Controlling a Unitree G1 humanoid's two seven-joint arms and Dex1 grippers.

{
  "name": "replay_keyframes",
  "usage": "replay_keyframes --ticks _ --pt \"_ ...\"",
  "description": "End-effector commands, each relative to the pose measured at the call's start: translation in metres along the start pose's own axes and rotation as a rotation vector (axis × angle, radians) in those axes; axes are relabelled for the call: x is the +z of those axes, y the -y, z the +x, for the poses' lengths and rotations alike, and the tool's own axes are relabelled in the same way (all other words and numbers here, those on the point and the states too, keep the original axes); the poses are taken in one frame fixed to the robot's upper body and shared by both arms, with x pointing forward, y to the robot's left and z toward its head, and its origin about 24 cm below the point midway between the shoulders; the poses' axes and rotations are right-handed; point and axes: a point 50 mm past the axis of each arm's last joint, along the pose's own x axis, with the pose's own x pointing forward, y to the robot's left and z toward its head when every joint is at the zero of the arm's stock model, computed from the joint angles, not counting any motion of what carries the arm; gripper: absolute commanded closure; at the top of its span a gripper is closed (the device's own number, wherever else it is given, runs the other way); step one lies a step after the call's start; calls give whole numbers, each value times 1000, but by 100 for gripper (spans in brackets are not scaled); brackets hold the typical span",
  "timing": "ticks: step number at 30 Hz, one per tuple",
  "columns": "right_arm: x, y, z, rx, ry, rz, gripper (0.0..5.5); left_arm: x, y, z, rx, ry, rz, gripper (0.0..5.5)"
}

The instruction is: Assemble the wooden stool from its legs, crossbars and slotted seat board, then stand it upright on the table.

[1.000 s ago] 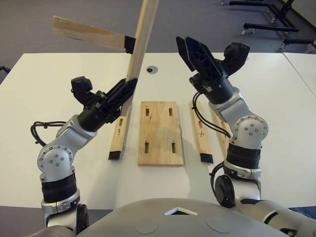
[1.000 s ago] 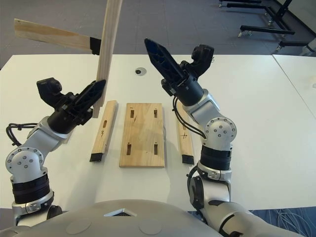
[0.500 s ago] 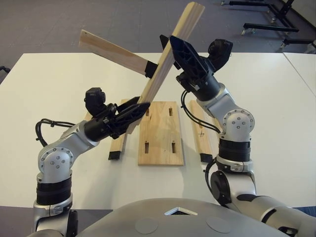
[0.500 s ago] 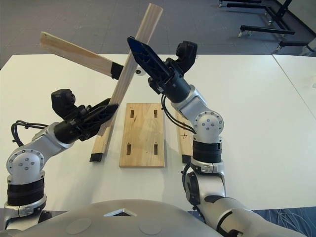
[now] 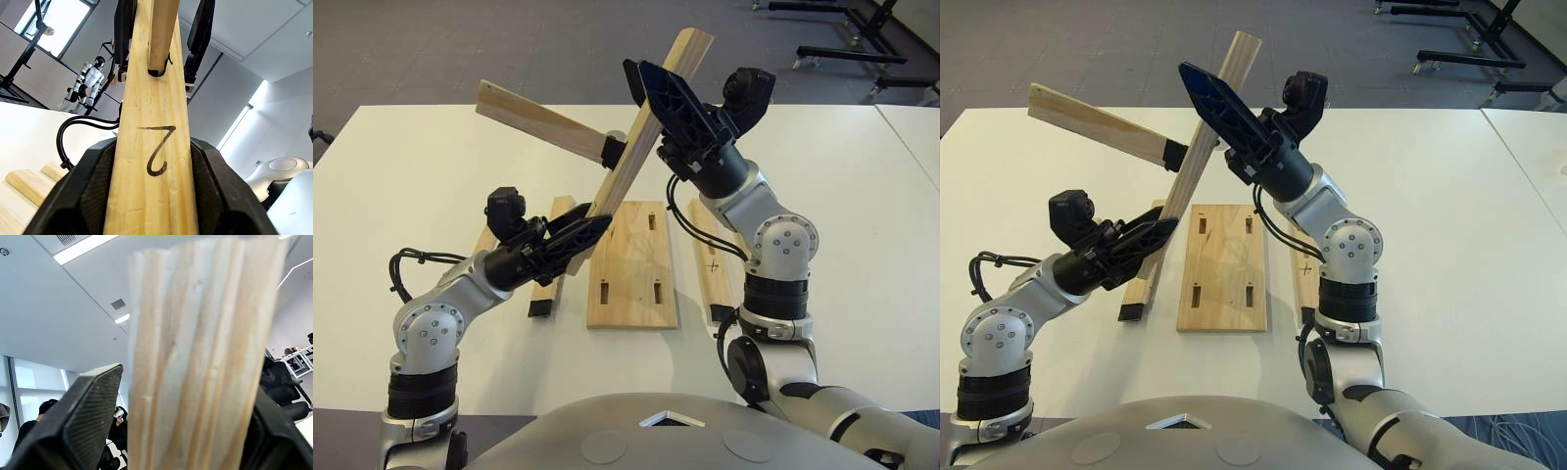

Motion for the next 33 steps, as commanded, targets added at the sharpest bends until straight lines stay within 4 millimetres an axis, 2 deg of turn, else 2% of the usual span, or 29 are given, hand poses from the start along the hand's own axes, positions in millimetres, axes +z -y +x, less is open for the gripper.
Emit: replay_keyframes --ticks 1,3,11,12,16,20,23,25,27,31,33 --pt "2 -5 2 30 22 -2 303 -1 -2 -4 28 -2 -6 346" --pt "2 -5 2 32 24 -3 333 -1 -3 -5 28 1 -10 346" --pt "5 -10 0 75 60 -40 336 -3 -15 -14 112 12 -4 346" --pt "5 -11 0 78 66 -50 337 -4 -17 -16 124 9 -7 307" --pt "22 -6 -7 41 162 -50 344 -4 -22 -19 152 12 9 238" --pt "39 -2 -12 -46 173 -244 344 2 -28 -27 226 29 43 170" --pt "49 4 -16 -104 51 -443 344 3 -30 -33 279 38 72 120" --pt "43 21 -24 -159 -173 -677 344 4 -33 -35 313 27 92 86" --pt "34 35 -34 -161 -348 -807 344 2 -36 -32 330 -6 119 53" --pt "20 54 -47 -122 -424 -801 344 -2 -37 -24 327 -45 165 10" --pt "20 53 -44 -81 -407 -826 344 -2 -37 -23 324 -56 178 10"
